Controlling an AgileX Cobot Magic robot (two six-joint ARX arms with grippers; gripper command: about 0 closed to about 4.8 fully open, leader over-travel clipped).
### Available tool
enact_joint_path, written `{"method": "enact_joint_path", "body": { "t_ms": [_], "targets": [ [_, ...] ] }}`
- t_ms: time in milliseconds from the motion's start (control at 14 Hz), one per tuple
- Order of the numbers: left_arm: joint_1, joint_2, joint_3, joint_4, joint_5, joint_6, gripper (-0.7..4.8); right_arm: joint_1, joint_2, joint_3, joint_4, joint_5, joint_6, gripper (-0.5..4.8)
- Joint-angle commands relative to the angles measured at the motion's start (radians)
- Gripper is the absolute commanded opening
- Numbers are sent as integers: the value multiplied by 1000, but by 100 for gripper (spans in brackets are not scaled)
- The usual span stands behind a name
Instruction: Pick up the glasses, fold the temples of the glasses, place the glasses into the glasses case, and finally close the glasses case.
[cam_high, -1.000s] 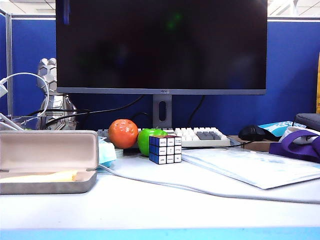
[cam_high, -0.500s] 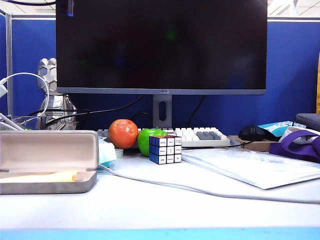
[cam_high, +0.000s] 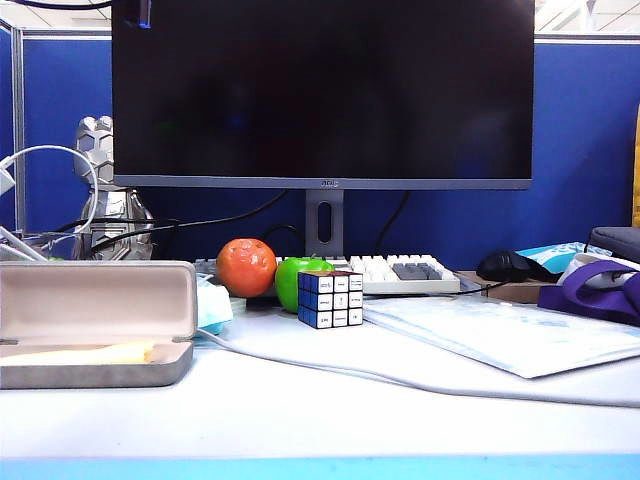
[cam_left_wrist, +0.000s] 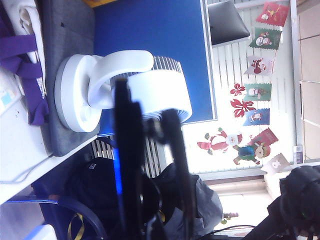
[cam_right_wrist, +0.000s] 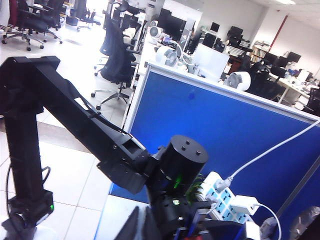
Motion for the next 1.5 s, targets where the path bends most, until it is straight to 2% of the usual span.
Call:
{"method": "enact_joint_path", "body": {
  "t_ms": [71,286,500,1071,1500],
  "targets": [
    [0,-4,3,75,5,-105,-5,0,-5,2,-89,2,6,-1],
    [-1,-4,3,210,11,-201,-5,0,0,1,-140,2,-1,-1],
    [-1,-4,3,267,83,-202,-5,1,25,1,-122,31,-10,-1],
    [-2,-4,2,376,154,-200,-5,1,74,1,-94,53,-22,-1],
    [-2,-4,3,380,172,-200,-5,1,172,1,-68,50,-21,-1]
  ]
}}
